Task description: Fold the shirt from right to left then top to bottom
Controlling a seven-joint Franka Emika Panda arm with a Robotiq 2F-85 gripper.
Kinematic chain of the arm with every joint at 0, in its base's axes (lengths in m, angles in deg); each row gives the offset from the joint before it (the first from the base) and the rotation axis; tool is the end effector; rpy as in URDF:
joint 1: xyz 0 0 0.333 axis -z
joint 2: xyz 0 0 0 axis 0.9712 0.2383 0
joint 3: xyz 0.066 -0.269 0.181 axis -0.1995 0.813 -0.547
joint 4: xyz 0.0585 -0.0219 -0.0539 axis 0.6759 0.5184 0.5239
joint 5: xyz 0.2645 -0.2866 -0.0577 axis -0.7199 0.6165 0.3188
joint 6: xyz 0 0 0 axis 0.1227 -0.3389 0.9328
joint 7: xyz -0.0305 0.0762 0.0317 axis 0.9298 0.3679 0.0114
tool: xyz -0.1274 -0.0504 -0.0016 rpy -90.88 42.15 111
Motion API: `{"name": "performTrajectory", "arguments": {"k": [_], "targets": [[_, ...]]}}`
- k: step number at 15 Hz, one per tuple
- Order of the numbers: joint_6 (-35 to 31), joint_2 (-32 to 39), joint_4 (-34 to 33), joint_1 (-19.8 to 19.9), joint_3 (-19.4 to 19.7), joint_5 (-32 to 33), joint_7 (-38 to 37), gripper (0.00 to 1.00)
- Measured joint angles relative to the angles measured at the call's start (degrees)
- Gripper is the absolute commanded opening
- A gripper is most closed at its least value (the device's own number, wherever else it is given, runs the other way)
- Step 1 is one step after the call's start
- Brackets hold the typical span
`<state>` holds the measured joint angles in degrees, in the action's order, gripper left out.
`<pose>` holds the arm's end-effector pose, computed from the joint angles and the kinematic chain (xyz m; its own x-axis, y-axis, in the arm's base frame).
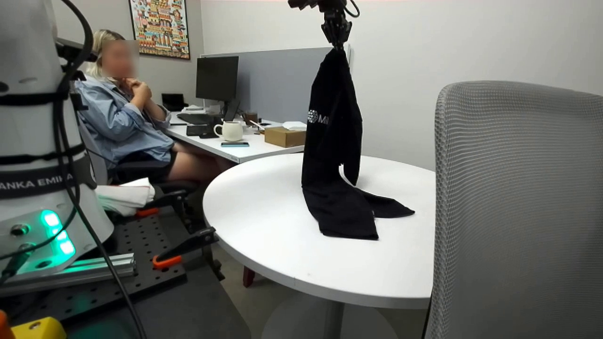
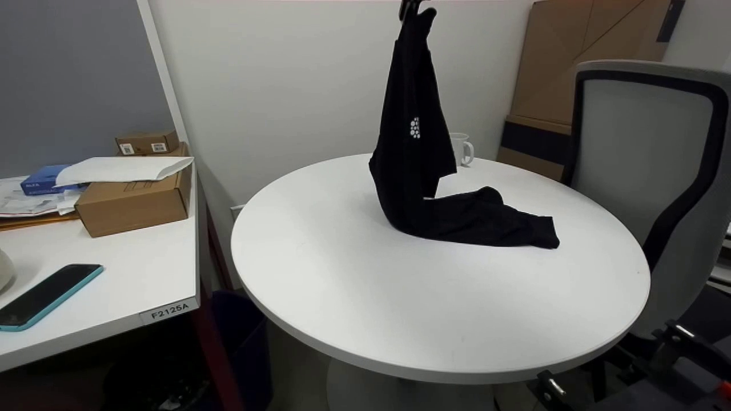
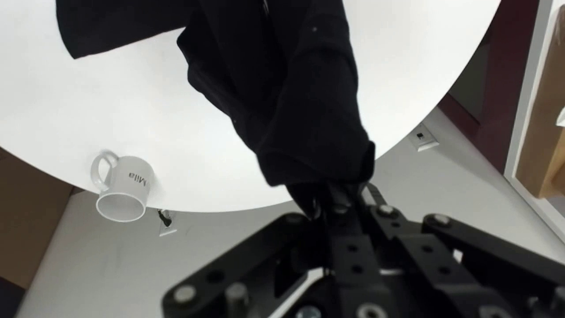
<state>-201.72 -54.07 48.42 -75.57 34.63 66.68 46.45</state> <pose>0.6213 0.0370 0.4963 0.8861 -0.2375 0.3980 -0.2046 -0.9710 -0.1238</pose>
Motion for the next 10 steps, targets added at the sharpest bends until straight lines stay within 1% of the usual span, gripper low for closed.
{"name": "performTrajectory", "arguments": {"k": [3, 6, 10], "targets": [[-1.91, 4.05, 0.0, -0.77, 0.11, 0.01, 0.01, 0.01], [-2.07, 5.98, 0.1, -0.89, 0.83, 0.01, 1.18, 0.01], [-2.07, 6.25, 1.7, 0.31, 4.16, 0.02, 3.97, 0.01]]}}
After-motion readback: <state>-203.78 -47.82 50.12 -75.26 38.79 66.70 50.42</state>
